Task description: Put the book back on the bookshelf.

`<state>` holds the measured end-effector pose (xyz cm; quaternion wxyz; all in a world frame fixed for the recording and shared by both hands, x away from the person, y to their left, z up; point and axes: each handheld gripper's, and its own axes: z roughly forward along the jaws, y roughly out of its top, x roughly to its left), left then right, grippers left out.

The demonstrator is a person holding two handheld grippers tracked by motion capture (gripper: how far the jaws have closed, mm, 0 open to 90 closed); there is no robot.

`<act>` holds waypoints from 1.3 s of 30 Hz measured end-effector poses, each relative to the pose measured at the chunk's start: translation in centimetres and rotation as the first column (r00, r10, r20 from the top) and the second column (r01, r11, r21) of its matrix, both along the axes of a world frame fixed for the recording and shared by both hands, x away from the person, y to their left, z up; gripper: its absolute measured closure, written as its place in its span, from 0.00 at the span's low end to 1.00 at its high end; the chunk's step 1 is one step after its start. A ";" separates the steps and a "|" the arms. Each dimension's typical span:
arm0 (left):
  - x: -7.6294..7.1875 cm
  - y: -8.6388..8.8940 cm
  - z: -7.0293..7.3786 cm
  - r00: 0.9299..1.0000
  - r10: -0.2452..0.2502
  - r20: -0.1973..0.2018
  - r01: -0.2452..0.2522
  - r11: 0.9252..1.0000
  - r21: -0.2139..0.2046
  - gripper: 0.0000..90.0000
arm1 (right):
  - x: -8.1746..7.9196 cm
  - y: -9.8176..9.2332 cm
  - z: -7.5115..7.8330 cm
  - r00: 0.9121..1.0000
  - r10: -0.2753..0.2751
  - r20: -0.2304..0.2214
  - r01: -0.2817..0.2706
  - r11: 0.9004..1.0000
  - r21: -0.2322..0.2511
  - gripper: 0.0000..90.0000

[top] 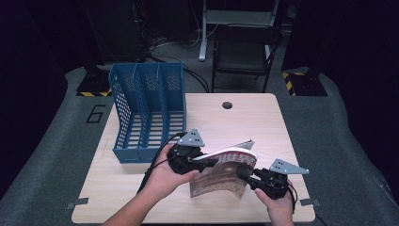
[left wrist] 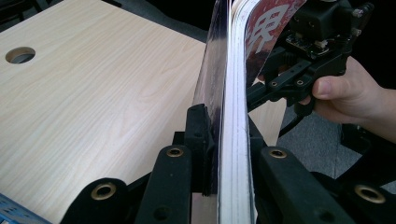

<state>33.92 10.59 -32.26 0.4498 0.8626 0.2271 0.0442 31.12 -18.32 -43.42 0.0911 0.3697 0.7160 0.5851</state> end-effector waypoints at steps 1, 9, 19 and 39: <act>0.0 0.0 0.0 1.000 -0.003 0.001 0.003 1.000 0.002 0.89 | 0.0 0.0 0.0 1.000 0.001 0.000 -0.001 1.000 0.001 0.74; -0.1 -0.1 0.1 0.999 -0.018 0.031 0.017 0.999 0.027 0.90 | 0.0 -0.1 0.0 1.000 0.003 -0.004 -0.003 1.000 0.002 0.74; -0.2 -0.4 0.3 1.000 -0.009 0.028 0.008 0.999 0.046 0.91 | 0.0 -0.2 -0.1 1.000 0.010 0.000 -0.010 1.000 0.003 0.74; -0.1 -0.7 0.8 0.999 -0.035 0.034 0.031 0.994 0.101 0.93 | 0.0 -0.2 -0.3 1.000 0.010 -0.003 -0.010 1.000 0.014 0.71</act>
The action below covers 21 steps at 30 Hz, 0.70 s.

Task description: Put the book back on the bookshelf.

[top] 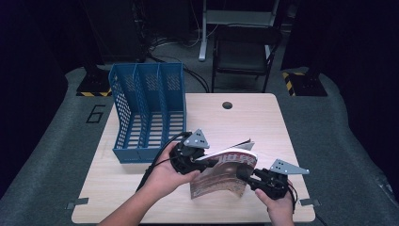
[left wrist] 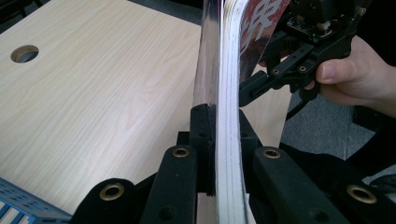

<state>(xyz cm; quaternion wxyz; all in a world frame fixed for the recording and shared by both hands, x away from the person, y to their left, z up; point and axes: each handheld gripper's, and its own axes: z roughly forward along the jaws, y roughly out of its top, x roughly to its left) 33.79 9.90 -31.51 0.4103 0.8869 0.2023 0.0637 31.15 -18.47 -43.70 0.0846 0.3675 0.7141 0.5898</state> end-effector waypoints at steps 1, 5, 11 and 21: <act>0.0 0.0 0.0 1.000 0.001 -0.006 -0.001 1.000 -0.002 0.93 | 0.0 0.0 0.0 1.000 -0.003 -0.001 0.003 1.000 -0.001 0.71; 0.0 -0.1 0.1 1.000 -0.005 -0.006 0.005 1.000 0.014 0.93 | 0.0 0.0 0.0 1.000 -0.006 -0.001 0.006 1.000 -0.006 0.70; 0.1 -0.3 0.4 1.000 -0.018 -0.003 0.019 0.999 0.051 0.93 | 0.0 0.0 0.1 1.000 -0.001 0.004 0.001 1.000 -0.012 0.70; 0.3 -0.4 0.5 1.000 -0.010 -0.014 0.011 0.999 0.041 0.93 | 0.0 -0.1 0.0 1.000 -0.005 0.000 0.005 1.000 -0.002 0.68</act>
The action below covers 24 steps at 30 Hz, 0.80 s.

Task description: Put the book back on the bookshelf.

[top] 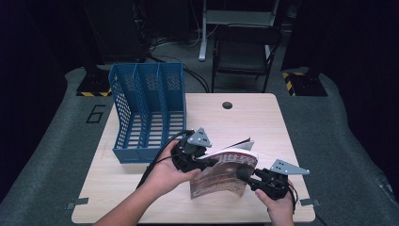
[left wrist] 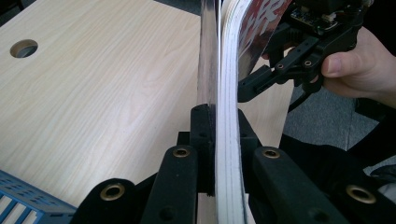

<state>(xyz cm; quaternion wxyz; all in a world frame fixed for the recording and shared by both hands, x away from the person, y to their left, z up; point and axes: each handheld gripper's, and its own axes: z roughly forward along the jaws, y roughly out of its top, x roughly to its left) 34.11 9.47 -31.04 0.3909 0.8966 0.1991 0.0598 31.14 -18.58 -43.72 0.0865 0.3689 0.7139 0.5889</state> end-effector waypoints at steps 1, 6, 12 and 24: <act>0.0 0.0 0.0 1.000 -0.003 0.002 0.003 1.000 0.005 0.93 | 0.0 0.0 0.0 1.000 -0.004 -0.004 0.004 1.000 0.000 0.67; 0.3 -0.3 0.1 1.000 -0.009 -0.011 0.009 1.000 0.001 0.93 | -0.1 -0.2 -0.1 1.000 -0.012 -0.009 0.013 1.000 0.006 0.63; 0.4 -0.7 0.5 1.000 -0.017 -0.011 0.017 1.000 0.011 0.93 | -0.1 -0.3 -0.3 1.000 -0.025 -0.008 0.025 1.000 -0.001 0.60; 0.7 -0.7 1.0 1.000 -0.013 -0.003 0.013 1.000 0.021 0.93 | 0.3 -0.9 -1.1 0.998 -0.040 -0.038 0.039 0.999 -0.025 0.57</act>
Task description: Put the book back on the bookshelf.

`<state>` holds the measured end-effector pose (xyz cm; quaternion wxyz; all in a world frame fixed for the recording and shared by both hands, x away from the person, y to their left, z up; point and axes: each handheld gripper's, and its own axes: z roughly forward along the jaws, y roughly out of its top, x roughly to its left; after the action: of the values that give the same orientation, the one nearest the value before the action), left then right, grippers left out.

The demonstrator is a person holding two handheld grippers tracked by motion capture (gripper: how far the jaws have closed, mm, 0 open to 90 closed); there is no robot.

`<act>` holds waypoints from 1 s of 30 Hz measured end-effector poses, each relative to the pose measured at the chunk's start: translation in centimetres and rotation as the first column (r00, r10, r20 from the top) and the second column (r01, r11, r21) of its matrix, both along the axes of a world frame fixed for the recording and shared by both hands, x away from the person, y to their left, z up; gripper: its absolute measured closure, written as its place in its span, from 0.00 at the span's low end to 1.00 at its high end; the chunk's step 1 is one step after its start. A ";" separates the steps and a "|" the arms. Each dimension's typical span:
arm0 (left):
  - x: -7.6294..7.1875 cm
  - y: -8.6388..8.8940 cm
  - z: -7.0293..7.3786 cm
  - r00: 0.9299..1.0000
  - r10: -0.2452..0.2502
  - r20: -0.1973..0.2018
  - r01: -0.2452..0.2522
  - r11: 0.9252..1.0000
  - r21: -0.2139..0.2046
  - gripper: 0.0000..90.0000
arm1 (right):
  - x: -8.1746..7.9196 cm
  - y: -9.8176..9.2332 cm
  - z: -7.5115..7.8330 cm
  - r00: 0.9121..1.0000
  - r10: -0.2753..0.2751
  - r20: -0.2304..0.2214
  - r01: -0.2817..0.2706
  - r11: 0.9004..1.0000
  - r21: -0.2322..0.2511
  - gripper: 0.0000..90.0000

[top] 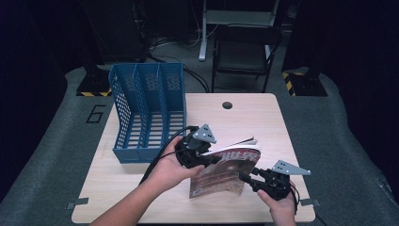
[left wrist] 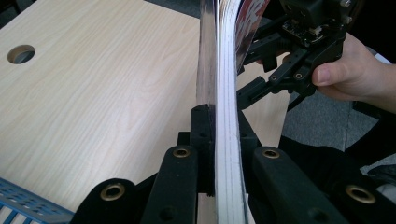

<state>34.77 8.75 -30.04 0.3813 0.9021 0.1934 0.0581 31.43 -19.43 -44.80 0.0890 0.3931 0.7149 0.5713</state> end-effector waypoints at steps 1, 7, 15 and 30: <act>0.0 0.1 0.1 1.000 0.000 0.001 0.000 1.000 0.001 0.93 | 0.0 -0.1 -0.1 1.000 -0.006 -0.007 0.006 1.000 -0.005 0.57; 0.2 0.5 0.5 1.000 0.015 0.007 -0.015 1.000 0.001 0.93 | 0.2 -0.5 -0.4 1.000 -0.011 -0.022 0.011 1.000 -0.008 0.57; 0.3 0.8 1.1 1.000 0.020 0.006 -0.020 1.000 0.000 0.93 | 0.3 -0.8 -0.7 0.999 -0.021 -0.030 0.021 1.000 -0.013 0.57; 0.6 1.7 2.6 0.999 0.045 -0.007 -0.045 0.998 -0.031 0.93 | 0.5 -1.1 -1.3 0.998 -0.030 -0.055 0.028 0.998 -0.050 0.57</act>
<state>35.34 10.43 -27.44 0.3933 0.8916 0.2159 0.0606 31.90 -20.56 -46.14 0.0868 0.4170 0.7251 0.5411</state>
